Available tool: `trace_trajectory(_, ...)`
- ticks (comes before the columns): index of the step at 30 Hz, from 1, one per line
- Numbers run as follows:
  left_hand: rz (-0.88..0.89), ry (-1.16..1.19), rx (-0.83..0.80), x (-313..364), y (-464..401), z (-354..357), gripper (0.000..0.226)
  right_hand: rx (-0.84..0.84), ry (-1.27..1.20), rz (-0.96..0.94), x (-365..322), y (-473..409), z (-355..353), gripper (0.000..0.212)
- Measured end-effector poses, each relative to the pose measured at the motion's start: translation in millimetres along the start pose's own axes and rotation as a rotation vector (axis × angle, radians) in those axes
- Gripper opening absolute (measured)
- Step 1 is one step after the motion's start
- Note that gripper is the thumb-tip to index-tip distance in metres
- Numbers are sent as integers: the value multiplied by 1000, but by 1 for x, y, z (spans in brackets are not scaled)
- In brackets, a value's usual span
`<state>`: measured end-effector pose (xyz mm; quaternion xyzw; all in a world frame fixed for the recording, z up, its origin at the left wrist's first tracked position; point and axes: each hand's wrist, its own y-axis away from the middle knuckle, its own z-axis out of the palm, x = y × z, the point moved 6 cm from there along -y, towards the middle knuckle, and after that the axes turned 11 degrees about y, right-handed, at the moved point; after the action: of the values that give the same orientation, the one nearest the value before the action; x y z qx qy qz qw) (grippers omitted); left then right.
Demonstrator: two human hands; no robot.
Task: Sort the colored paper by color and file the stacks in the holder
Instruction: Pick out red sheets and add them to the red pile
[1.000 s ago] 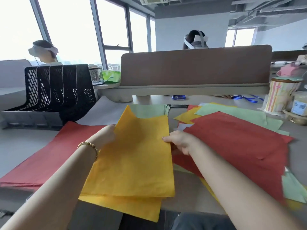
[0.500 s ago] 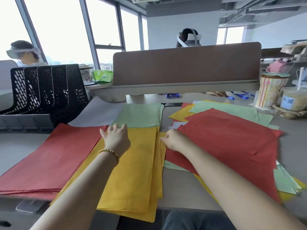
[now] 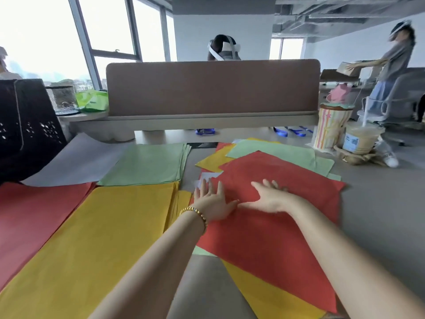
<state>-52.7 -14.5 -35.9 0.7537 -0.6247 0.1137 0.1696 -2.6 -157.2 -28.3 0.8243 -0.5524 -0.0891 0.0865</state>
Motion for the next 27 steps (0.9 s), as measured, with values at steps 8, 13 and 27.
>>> trace_trajectory(8, 123, 62, 75, 18, -31, 5, 71, -55, 105, -29, 2, -4, -10, 77)
trace_trajectory(13, 104, 206, 238, -3, -31, -25, 39, 107, 284, 30, -10, -1, -22, 42)
trace_trajectory(27, -66, 172, 147, -61, -19, -46, 43, 76, 276, 22, -19, -2, -19, 36)
